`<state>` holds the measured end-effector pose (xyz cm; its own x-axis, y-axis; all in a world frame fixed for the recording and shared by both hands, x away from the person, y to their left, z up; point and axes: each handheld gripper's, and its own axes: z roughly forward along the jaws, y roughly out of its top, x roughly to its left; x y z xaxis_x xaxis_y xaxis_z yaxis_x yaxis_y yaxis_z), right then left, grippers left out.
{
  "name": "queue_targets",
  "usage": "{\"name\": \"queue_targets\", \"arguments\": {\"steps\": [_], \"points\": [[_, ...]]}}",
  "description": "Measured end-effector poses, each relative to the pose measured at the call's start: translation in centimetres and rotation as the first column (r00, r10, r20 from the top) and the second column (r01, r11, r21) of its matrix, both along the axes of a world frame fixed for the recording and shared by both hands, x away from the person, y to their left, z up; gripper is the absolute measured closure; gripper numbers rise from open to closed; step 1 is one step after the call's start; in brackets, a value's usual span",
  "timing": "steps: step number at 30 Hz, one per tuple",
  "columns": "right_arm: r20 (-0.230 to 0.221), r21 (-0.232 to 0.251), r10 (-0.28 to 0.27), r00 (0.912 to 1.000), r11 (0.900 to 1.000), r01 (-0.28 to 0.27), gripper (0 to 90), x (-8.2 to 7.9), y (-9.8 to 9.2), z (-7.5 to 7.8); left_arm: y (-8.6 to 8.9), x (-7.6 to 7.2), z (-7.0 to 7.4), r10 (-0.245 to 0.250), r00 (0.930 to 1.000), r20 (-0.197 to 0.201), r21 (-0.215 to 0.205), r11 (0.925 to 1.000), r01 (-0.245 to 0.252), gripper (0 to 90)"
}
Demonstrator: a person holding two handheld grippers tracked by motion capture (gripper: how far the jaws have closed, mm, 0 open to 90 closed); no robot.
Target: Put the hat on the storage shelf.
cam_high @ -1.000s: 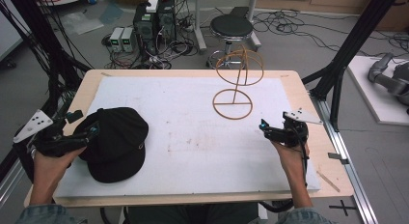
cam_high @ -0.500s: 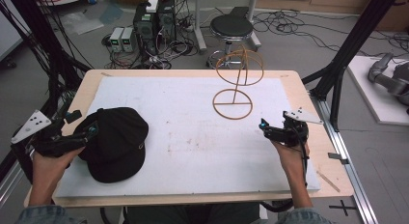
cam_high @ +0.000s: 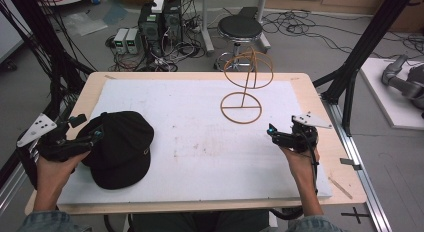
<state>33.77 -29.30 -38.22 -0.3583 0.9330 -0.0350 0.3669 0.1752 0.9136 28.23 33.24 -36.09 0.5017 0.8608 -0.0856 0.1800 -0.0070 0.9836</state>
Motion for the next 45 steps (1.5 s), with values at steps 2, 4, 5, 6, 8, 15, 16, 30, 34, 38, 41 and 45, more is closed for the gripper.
{"name": "queue_targets", "arguments": {"steps": [2, 4, 5, 6, 8, 15, 16, 30, 34, 38, 41, 45], "points": [[-0.001, 0.004, 0.001, 1.0, 1.0, -0.001, 12.2, 0.0, 0.0, 0.0, 0.0, 0.2, 0.1, 0.009, 1.0, -0.003, 0.012, 0.9999, -0.009, 18.6], [0.002, 0.004, 0.001, 1.0, 1.0, -0.001, 12.2, -0.1, 0.0, 0.1, 0.1, 0.5, 0.4, 0.022, 0.9998, 0.0, 0.018, 0.9996, -0.022, 18.7], [0.004, 0.007, 0.002, 1.0, 1.0, -0.002, 12.2, -0.2, 0.0, 0.2, 0.2, 0.9, 0.6, 0.032, 0.9995, 0.002, 0.023, 0.9992, -0.032, 18.7], [0.004, 0.007, 0.002, 1.0, 1.0, -0.002, 12.2, -0.2, 0.0, 0.2, 0.2, 0.9, 0.6, 0.032, 0.9995, 0.002, 0.023, 0.9992, -0.032, 18.7], [0.011, 0.007, 0.005, 0.9999, 1.0, -0.005, 12.2, -0.3, 0.0, 0.3, 0.2, 1.5, 0.7, 0.04, 0.9992, 0.0, 0.026, 0.9989, -0.04, 18.6], [0.011, -0.001, 0.015, 0.9998, 1.0, -0.015, 12.2, -0.2, 0.3, 0.3, -0.1, 3.6, -0.2, 0.059, 0.9967, -0.055, 0.043, 0.9975, -0.057, 18.6], [0.011, -0.001, 0.015, 0.9998, 1.0, -0.015, 12.2, -0.2, 0.3, 0.3, -0.1, 3.8, -0.3, 0.058, 0.9958, -0.07, 0.041, 0.9976, -0.056, 18.6], [0.013, -0.004, 0.018, 0.9997, 1.0, -0.018, 12.2, -0.2, 0.5, 0.4, 0.3, 6.4, -1.7, 0.068, 0.9726, -0.222, 0.062, 0.9965, -0.056, 19.3], [0.014, -0.004, 0.015, 0.9998, 1.0, -0.015, 12.2, -0.2, 0.4, 0.4, 0.1, 6.6, -1.9, 0.067, 0.9671, -0.246, 0.069, 0.9963, -0.051, 20.5], [0.015, -0.005, 0.022, 0.9996, 1.0, -0.022, 12.2, -0.3, 0.5, 0.5, 0.1, 6.9, -2.3, 0.071, 0.9538, -0.292, 0.088, 0.995, -0.047, 25.2], [0.019, -0.004, 0.019, 0.9996, 1.0, -0.019, 12.2, -0.3, 0.5, 0.5, 0.1, 7.0, -2.3, 0.069, 0.9481, -0.311, 0.088, 0.9952, -0.043, 28.3], [0.021, -0.003, 0.019, 0.9996, 1.0, -0.019, 12.2, -0.3, 0.5, 0.6, 0.1, 7.0, -2.4, 0.067, 0.9383, -0.339, 0.087, 0.9954, -0.04, 36.1]]}}
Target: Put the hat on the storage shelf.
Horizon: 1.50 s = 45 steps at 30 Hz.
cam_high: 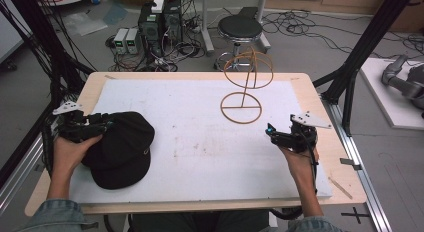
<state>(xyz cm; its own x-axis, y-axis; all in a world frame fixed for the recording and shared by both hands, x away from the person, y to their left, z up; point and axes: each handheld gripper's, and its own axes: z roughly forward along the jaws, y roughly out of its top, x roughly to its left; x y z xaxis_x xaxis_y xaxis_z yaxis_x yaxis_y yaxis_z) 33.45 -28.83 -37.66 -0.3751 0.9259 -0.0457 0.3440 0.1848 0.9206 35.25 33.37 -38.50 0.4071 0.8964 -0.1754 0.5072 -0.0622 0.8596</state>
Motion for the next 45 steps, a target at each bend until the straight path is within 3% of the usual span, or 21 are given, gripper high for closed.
{"name": "queue_targets", "arguments": {"steps": [6, 10, 15, 24, 27, 32, 38, 45], "points": [[-0.003, 0.005, -0.004, 1.0, 1.0, 0.004, 12.2, -0.1, 0.0, 0.1, 0.0, 0.0, -0.1, -0.007, 0.9993, -0.036, -0.007, 0.9999, 0.007, 50.0], [-0.004, 0.009, -0.006, 1.0, 1.0, 0.006, 12.3, -0.1, -0.1, 0.1, -0.1, -0.1, 0.0, -0.01, 0.9991, -0.04, -0.002, 0.9999, 0.01, 62.0], [-0.003, 0.007, -0.006, 1.0, 1.0, 0.006, 12.3, -0.1, -0.2, 0.1, -0.1, -0.4, 0.3, -0.013, 0.9994, -0.033, -0.006, 0.9999, 0.013, 69.2], [-0.002, 0.015, -0.013, 0.9999, 1.0, 0.013, 12.3, -0.2, -0.4, 0.2, -0.9, -1.5, 2.3, -0.048, 0.9968, 0.064, -0.013, 0.9987, 0.049, 72.7], [0.005, 0.016, -0.012, 0.9999, 1.0, 0.012, 12.3, -0.2, -0.5, 0.3, -1.3, -1.9, 3.2, -0.082, 0.9904, 0.111, -0.019, 0.9962, 0.085, 73.2], [0.011, 0.016, -0.013, 0.9999, 1.0, 0.012, 12.3, -0.3, -0.7, 0.4, -2.5, -2.5, 4.6, -0.116, 0.9775, 0.176, 0.004, 0.9931, 0.117, 73.3], [0.024, 0.022, -0.019, 0.9995, 1.0, 0.019, 12.3, -0.4, -1.2, 0.5, -3.5, -2.8, 6.1, -0.147, 0.9629, 0.226, 0.024, 0.9891, 0.146, 73.3], [0.036, 0.015, -0.028, 0.999, 1.0, 0.027, 12.3, -0.5, -1.6, 0.7, -4.4, -2.1, 8.2, -0.176, 0.9522, 0.249, 0.033, 0.9842, 0.174, 73.3]]}}
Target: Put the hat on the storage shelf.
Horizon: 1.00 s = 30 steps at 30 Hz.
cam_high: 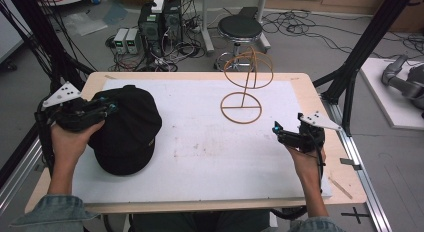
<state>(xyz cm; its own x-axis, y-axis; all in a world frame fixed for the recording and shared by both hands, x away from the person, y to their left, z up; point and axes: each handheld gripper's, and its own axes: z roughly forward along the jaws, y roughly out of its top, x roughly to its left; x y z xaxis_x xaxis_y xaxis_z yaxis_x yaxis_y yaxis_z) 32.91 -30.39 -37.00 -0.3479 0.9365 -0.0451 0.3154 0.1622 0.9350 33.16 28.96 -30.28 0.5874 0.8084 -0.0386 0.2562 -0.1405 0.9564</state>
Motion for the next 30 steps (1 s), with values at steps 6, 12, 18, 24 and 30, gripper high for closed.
{"name": "queue_targets", "arguments": {"steps": [6, 12, 18, 24, 30], "points": [[0.006, 0.008, -0.007, 1.0, 1.0, 0.007, 12.3, 0.0, -0.4, 0.0, -1.2, 0.7, 2.6, -0.032, 0.9989, 0.035, 0.006, 0.9995, 0.032, 73.3], [0.014, 0.018, -0.001, 0.9999, 1.0, 0.0, 12.3, -0.1, -0.7, 0.2, -2.9, 1.8, 5.1, -0.065, 0.9958, 0.065, 0.038, 0.9973, 0.063, 73.3], [0.018, 0.011, 0.003, 0.9998, 1.0, -0.004, 12.3, -0.1, -0.8, 0.1, -4.6, 3.1, 7.1, -0.098, 0.9913, 0.088, 0.042, 0.9947, 0.094, 73.3], [0.024, 0.016, 0.002, 0.9997, 1.0, -0.003, 12.3, -0.1, -1.0, 0.1, -6.2, 4.4, 8.6, -0.126, 0.9866, 0.104, 0.038, 0.9917, 0.123, 73.3], [0.02, 0.023, -0.003, 0.9998, 1.0, 0.002, 12.3, -0.2, -1.2, 0.1, -7.8, 5.5, 9.9, -0.15, 0.9809, 0.124, 0.027, 0.9887, 0.147, 73.3]]}}
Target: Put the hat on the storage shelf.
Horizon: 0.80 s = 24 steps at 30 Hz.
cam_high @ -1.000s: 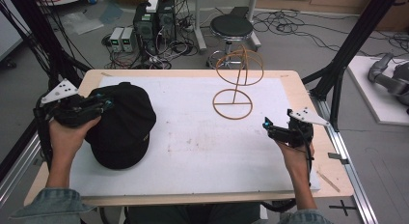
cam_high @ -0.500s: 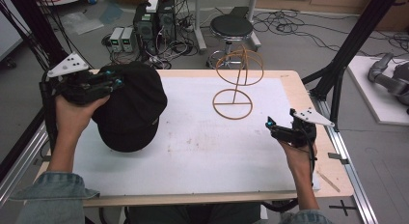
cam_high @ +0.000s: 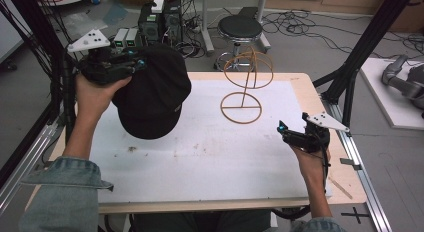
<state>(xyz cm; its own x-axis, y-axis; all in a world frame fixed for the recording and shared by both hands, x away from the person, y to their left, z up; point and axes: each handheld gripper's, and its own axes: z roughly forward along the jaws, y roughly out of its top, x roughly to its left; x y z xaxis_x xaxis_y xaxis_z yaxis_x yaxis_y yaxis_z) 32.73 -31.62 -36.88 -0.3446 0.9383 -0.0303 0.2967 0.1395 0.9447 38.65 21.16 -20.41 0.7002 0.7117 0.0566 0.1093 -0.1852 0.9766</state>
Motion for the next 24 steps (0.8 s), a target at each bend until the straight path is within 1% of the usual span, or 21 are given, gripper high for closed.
{"name": "queue_targets", "arguments": {"steps": [4, 9, 13, 14, 17, 21, 22, 24], "points": [[0.006, 0.001, 0.002, 1.0, 1.0, -0.002, 12.3, 0.1, -0.1, 0.0, -1.0, 0.8, 0.6, -0.014, 0.9999, 0.005, -0.018, 0.9997, 0.014, 73.3], [0.0, 0.007, -0.001, 1.0, 1.0, 0.001, 12.3, 0.1, -0.2, 0.0, -2.6, 1.7, 1.4, -0.034, 0.9992, 0.022, -0.021, 0.9992, 0.034, 73.3], [0.003, 0.002, 0.001, 1.0, 1.0, -0.001, 12.3, 0.1, -0.3, -0.1, -4.0, 2.4, 2.0, -0.052, 0.9979, 0.038, -0.031, 0.9981, 0.053, 73.3], [-0.002, 0.005, -0.004, 1.0, 1.0, 0.004, 12.3, 0.1, -0.3, -0.1, -4.3, 2.5, 2.2, -0.057, 0.9975, 0.041, -0.032, 0.9978, 0.058, 73.3], [0.003, 0.003, -0.004, 1.0, 1.0, 0.004, 12.3, 0.1, -0.4, -0.2, -5.4, 3.0, 2.6, -0.076, 0.9957, 0.053, -0.027, 0.9966, 0.078, 73.3], [0.001, 0.007, -0.006, 1.0, 1.0, 0.006, 12.3, -0.1, -0.6, -0.3, -6.9, 3.7, 3.0, -0.096, 0.9938, 0.057, -0.035, 0.9946, 0.098, 73.3], [0.002, 0.008, -0.008, 1.0, 1.0, 0.007, 12.3, -0.1, -0.7, -0.3, -7.2, 3.9, 3.0, -0.102, 0.9931, 0.058, -0.044, 0.9935, 0.105, 73.3], [0.0, 0.01, -0.009, 1.0, 1.0, 0.009, 12.3, -0.2, -0.8, -0.3, -7.9, 4.2, 3.2, -0.12, 0.9906, 0.066, -0.044, 0.9914, 0.123, 73.3]]}}
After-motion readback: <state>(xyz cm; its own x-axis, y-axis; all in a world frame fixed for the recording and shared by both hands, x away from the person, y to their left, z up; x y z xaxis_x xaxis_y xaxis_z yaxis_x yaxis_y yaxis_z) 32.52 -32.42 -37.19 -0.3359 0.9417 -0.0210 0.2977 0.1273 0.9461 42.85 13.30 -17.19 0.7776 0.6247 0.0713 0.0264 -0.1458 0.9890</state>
